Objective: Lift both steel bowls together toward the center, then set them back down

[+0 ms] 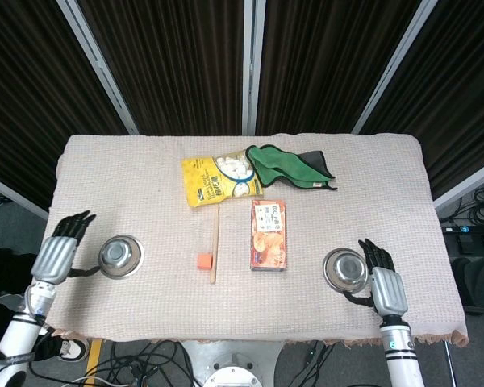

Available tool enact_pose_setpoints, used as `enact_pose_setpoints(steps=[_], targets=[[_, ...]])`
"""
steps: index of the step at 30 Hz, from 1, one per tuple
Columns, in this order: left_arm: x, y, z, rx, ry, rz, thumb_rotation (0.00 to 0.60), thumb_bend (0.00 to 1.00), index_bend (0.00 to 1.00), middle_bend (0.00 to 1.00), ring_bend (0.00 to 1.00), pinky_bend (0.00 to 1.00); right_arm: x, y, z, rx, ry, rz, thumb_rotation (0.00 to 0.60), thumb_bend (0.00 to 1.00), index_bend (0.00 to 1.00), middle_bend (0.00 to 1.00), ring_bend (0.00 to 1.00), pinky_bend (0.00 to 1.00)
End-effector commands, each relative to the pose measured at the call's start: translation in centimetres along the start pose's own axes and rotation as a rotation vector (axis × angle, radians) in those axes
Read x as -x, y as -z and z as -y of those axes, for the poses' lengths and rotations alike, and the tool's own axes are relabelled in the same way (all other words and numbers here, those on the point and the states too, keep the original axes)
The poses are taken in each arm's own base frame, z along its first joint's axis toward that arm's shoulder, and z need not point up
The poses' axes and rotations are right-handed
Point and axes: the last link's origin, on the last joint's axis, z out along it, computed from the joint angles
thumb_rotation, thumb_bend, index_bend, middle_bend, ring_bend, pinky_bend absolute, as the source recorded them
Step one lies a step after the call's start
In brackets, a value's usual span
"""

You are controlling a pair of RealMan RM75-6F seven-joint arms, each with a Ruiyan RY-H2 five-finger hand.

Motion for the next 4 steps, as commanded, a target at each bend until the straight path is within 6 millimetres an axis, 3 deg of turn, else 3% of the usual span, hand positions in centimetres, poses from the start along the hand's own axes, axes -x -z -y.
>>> enact_pose_setpoints(steps=[1, 4], targets=[[-1.2, 5.7, 2.0, -0.164, 0.069, -0.109, 0.600, 0.00, 0.00, 0.00, 0.00, 0.06, -0.3, 1.7, -1.1, -0.002, 0.044, -0.035, 0.600, 0.00, 0.00, 0.00, 0.00, 0.00], [-0.9, 8.3, 2.9, -0.222, 0.078, -0.125, 0.600, 0.00, 0.00, 0.00, 0.00, 0.06, -0.1, 2.4, -1.6, 0.011, 0.082, -0.061, 0.600, 0.00, 0.00, 0.00, 0.00, 0.00]])
